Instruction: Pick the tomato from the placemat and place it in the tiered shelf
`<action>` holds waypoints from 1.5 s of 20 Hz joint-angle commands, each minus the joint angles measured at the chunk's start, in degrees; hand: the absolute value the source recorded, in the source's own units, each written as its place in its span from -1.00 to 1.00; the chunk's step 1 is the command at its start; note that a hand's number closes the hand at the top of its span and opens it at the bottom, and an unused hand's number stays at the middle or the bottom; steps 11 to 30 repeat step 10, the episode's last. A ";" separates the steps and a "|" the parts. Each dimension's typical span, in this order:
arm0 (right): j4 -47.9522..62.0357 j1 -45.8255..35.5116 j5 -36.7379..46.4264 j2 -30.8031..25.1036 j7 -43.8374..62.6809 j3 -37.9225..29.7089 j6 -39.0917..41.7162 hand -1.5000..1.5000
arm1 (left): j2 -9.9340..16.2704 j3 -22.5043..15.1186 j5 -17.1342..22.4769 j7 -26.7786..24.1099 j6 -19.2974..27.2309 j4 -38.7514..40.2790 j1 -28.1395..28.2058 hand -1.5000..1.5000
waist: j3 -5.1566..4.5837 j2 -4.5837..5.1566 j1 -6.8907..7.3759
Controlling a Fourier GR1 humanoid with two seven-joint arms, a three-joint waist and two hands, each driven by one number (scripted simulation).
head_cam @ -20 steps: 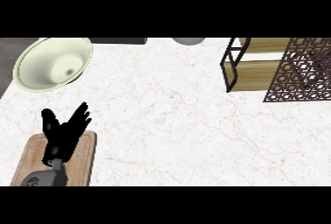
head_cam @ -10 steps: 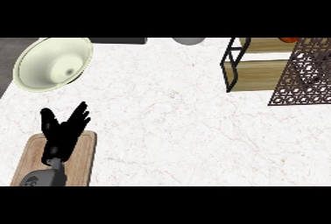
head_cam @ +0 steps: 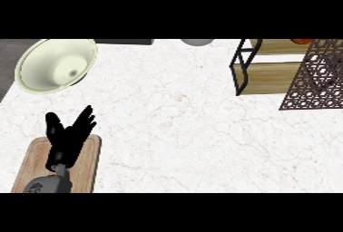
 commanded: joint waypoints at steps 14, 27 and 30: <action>4.53 9.71 -6.63 -15.47 -1.30 -7.34 14.27 -1.00 | 1.90 2.04 1.99 -0.53 -2.58 1.60 -1.19 0.00 | 0.16 0.30 0.05; 4.53 9.71 -6.63 -15.47 -1.30 -7.34 14.27 -1.00 | 1.90 2.04 1.99 -0.53 -2.58 1.60 -1.19 0.00 | 0.16 0.30 0.05; 4.53 9.71 -6.63 -15.47 -1.30 -7.34 14.27 -1.00 | 1.90 2.04 1.99 -0.53 -2.58 1.60 -1.19 0.00 | 0.16 0.30 0.05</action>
